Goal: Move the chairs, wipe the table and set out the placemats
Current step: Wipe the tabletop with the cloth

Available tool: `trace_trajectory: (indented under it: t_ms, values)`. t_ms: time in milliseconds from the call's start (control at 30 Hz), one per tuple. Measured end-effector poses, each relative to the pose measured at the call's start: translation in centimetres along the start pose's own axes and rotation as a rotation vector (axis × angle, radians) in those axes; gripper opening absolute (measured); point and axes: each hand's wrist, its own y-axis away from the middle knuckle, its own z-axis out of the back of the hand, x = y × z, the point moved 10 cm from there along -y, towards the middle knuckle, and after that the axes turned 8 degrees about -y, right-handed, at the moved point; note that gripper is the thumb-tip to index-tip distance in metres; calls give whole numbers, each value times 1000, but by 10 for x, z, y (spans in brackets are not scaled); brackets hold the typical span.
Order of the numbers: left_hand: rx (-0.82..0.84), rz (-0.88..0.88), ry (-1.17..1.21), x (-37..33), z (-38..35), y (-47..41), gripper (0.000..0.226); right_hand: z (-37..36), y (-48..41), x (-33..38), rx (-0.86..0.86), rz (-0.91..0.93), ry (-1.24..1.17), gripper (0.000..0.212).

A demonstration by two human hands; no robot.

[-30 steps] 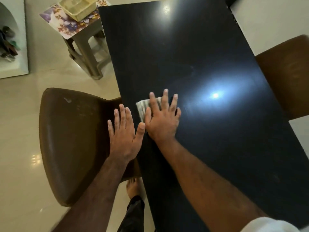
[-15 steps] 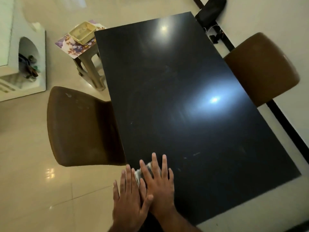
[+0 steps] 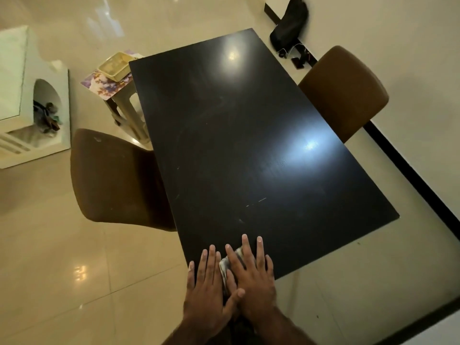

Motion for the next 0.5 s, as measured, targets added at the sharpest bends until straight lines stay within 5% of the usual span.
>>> trace_trajectory:
  t_ms: [500]
  values:
    - [27,-206,-105,-32,11,-23,108,29,-13,-49,6,-137,-34,72]
